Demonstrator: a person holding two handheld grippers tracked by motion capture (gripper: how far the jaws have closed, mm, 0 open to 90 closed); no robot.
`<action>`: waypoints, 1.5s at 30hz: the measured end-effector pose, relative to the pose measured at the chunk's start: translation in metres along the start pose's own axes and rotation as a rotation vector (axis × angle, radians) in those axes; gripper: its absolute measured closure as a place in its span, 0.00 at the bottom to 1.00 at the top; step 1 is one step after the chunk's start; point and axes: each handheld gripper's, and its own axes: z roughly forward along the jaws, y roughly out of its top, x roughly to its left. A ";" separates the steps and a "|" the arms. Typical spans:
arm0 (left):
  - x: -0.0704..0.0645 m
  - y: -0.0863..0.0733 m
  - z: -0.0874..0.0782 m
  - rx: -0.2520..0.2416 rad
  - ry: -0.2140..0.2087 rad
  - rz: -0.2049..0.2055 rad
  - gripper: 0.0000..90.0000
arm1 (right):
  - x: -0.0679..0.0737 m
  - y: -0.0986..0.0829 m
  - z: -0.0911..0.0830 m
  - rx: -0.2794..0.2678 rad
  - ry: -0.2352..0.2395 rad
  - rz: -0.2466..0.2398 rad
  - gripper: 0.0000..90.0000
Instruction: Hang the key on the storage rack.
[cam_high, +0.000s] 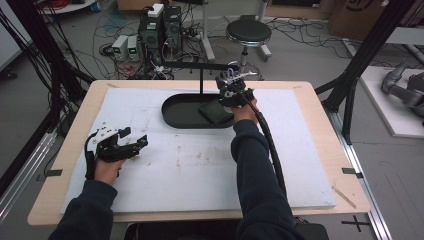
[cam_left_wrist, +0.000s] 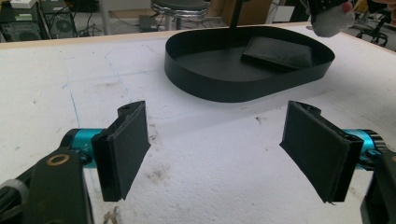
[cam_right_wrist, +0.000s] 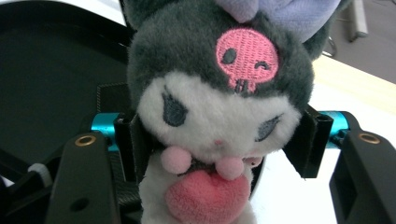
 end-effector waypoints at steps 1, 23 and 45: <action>0.000 0.000 0.000 0.001 0.001 0.000 0.25 | 0.000 0.000 0.000 -0.006 0.012 0.006 0.38; 0.000 -0.001 0.001 0.012 0.000 0.005 0.25 | -0.037 -0.039 -0.066 -0.112 0.172 -0.055 0.25; -0.002 0.000 0.000 -0.008 0.002 0.017 0.25 | -0.059 -0.159 -0.138 -0.226 0.092 -0.041 0.23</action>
